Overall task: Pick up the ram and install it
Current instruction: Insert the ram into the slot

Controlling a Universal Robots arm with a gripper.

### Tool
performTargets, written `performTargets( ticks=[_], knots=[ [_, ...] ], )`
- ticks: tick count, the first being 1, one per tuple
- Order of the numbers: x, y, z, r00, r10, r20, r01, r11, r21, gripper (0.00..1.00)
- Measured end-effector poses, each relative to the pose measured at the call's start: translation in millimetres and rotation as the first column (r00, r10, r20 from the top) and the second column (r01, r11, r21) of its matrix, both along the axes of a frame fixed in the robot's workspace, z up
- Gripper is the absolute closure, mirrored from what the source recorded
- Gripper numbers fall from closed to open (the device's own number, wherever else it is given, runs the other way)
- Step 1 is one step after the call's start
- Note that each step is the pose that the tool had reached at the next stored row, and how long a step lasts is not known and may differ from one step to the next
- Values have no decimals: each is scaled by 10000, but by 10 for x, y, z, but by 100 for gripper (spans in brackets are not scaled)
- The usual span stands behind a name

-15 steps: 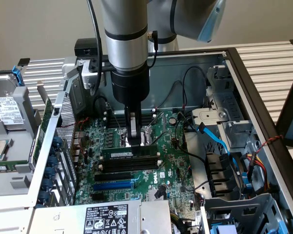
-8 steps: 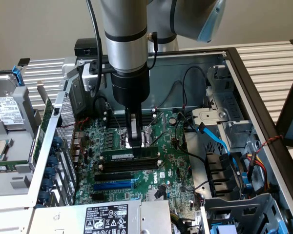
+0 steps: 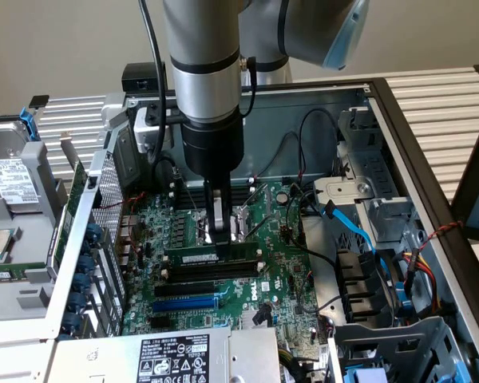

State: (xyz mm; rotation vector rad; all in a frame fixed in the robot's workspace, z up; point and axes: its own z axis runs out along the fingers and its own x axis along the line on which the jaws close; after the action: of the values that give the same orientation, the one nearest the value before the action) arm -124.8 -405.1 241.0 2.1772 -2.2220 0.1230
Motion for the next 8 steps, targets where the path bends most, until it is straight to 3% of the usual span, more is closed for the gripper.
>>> performTargets(
  ticks=[8],
  knots=[
    [-28,26,-31,10000,2,19,-2,10000,3,87]
  ],
)
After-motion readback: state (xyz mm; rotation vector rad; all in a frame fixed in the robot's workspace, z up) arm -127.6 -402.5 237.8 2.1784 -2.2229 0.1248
